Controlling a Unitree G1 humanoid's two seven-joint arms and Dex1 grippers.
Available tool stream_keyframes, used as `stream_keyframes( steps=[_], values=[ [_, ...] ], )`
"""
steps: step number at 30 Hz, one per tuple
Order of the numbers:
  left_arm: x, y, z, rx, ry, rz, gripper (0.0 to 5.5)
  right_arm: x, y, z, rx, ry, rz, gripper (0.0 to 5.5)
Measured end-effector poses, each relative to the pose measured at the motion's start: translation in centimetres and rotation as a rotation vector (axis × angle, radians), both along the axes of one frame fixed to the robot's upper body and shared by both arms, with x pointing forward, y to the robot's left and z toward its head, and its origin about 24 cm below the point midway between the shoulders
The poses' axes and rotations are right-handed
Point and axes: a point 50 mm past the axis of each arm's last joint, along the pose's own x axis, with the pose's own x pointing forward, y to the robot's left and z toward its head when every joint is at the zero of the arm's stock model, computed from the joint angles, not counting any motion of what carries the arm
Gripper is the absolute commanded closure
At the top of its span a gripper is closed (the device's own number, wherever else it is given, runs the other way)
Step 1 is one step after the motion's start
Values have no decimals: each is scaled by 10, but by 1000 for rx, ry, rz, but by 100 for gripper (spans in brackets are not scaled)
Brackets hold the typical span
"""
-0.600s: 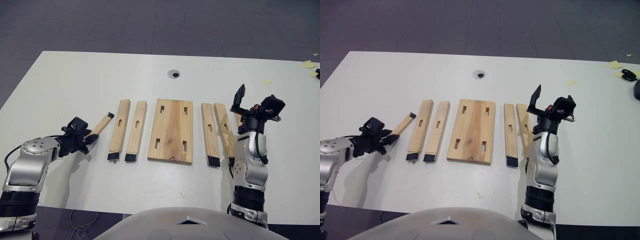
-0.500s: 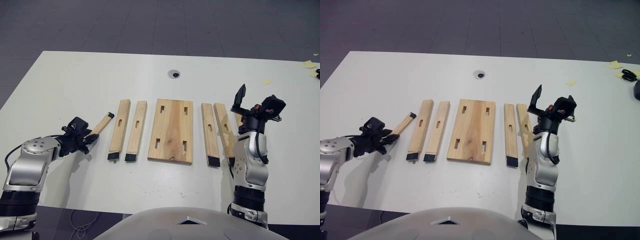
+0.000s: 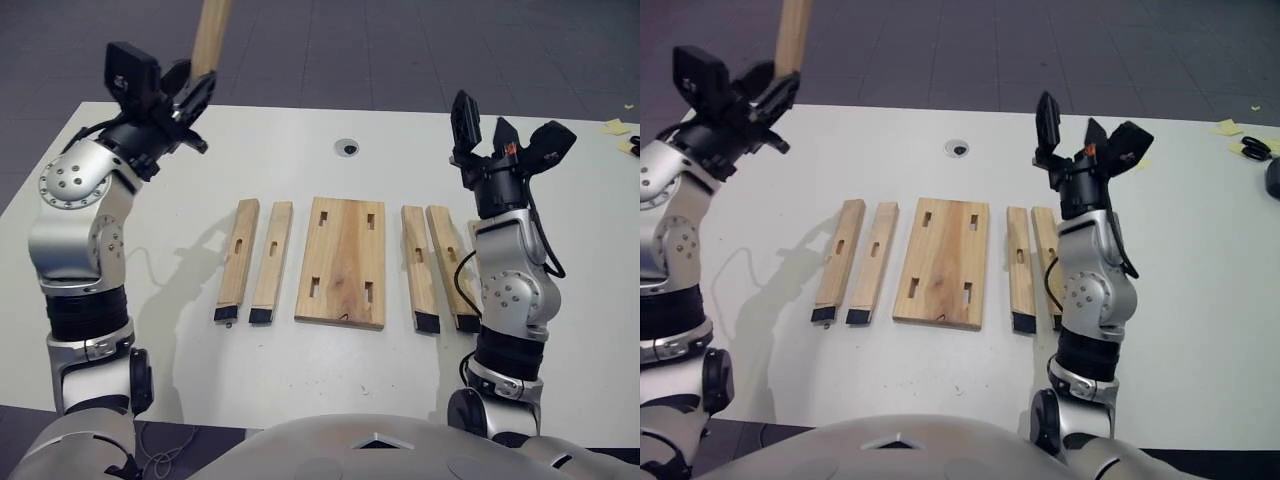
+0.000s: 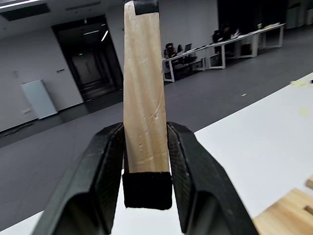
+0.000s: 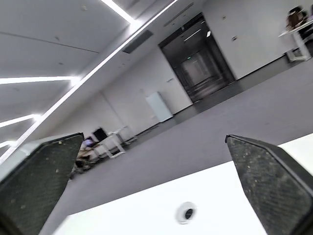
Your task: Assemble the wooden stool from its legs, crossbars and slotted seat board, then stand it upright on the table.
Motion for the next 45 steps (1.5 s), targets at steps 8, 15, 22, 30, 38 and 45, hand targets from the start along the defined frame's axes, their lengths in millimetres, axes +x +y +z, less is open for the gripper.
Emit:
stream_keyframes(
  steps=[8, 15, 22, 30, 38, 45],
  values=[
    [-28, -91, -17, 11, -52, -416, 420, -15, 39, 35, 154, -47, 439, 10],
    [-34, -94, -27, 3, -38, -375, 420, -16, 40, 30, 79, 9, 472, 104],
    [-36, -96, -27, 18, -54, -367, 420, -18, 39, 32, 74, 17, 480, 212],
    [-40, -102, -35, 29, -36, -376, 420, -19, 38, 34, 75, 33, 476, 339],
    [-42, -105, -35, 17, -48, -355, 420, -19, 35, 34, 56, 30, 470, 465],
    [-44, -107, -39, 9, -48, -335, 420, -16, 33, 32, 52, 48, 468, 508]
  ],
)
